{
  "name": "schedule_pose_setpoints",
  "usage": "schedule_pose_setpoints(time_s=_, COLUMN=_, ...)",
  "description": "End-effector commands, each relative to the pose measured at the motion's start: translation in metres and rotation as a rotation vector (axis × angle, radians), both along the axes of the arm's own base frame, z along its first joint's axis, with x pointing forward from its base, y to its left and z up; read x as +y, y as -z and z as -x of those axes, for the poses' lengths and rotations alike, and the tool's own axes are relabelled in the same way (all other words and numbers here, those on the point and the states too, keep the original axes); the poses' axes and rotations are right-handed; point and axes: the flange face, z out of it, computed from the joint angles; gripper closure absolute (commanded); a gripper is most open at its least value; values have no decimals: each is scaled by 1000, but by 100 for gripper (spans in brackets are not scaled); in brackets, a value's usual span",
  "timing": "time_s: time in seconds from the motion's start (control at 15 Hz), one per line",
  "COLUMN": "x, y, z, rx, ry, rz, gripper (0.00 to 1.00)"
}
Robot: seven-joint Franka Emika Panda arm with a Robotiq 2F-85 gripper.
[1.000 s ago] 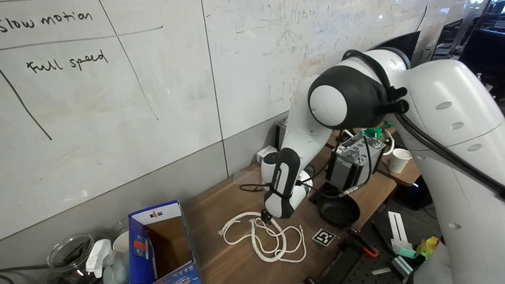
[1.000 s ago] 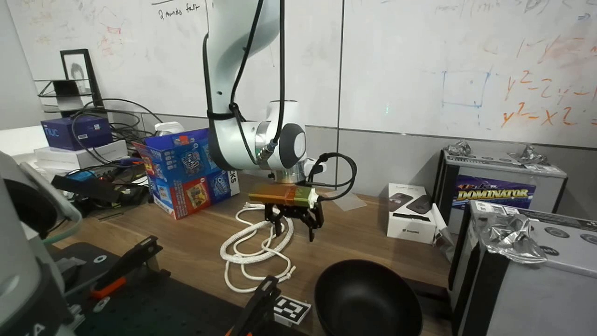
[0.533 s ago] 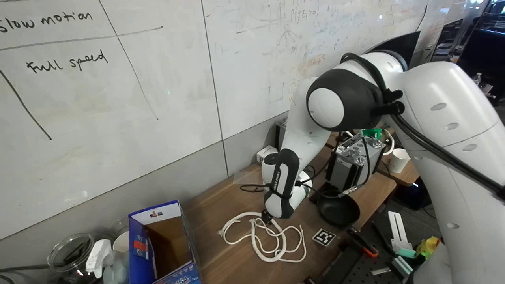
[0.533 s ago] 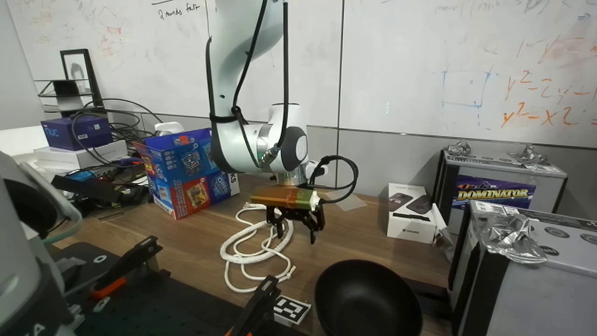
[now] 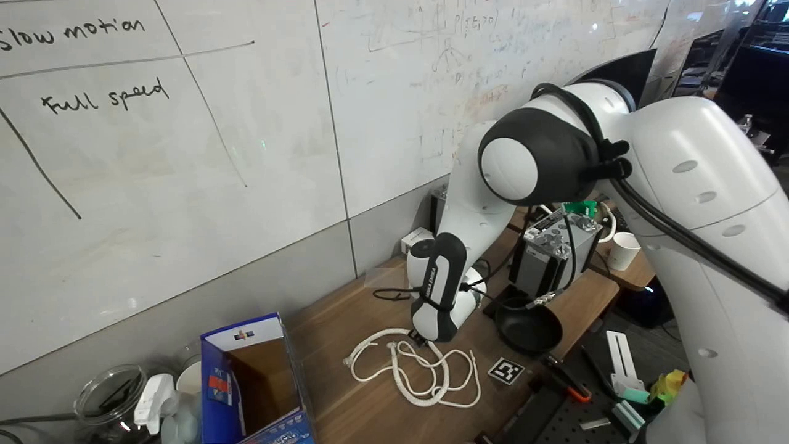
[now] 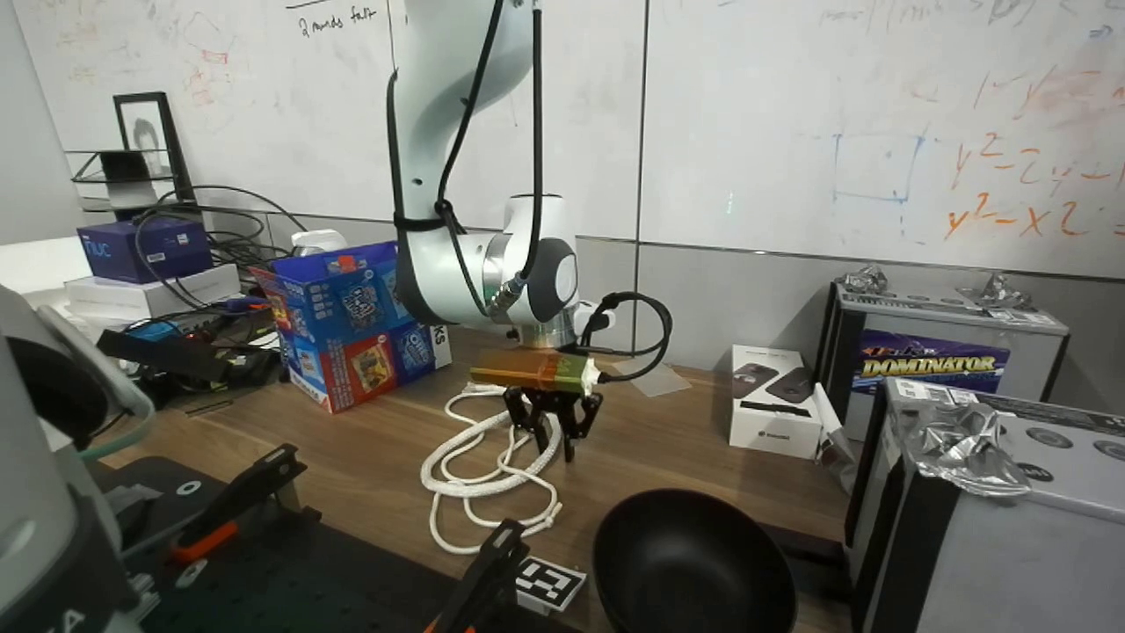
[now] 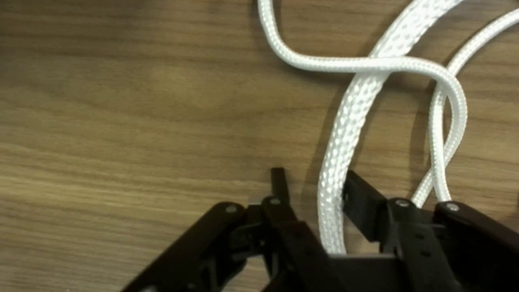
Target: Put the two white ropes inside the blue box
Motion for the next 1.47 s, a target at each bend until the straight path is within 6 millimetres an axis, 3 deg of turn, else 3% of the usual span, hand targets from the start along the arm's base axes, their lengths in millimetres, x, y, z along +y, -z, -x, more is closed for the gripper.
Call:
schedule_pose_setpoints(time_s=0.0, x=-4, y=2, z=-4, rx=-13, ry=4, rz=-16, gripper=92)
schedule_pose_setpoints(time_s=0.13, x=-5, y=-5, z=-6, rx=-9, ry=-14, rz=-34, gripper=99)
schedule_pose_setpoints(time_s=0.4, x=-3, y=-56, z=-11, rx=-33, ry=-158, rz=-97, gripper=96)
schedule_pose_setpoints(time_s=0.87, x=28, y=-192, z=-33, rx=-29, ry=-435, rz=-259, gripper=95)
schedule_pose_setpoints(time_s=1.4, x=93, y=-382, z=-37, rx=-80, ry=-504, rz=-218, gripper=95)
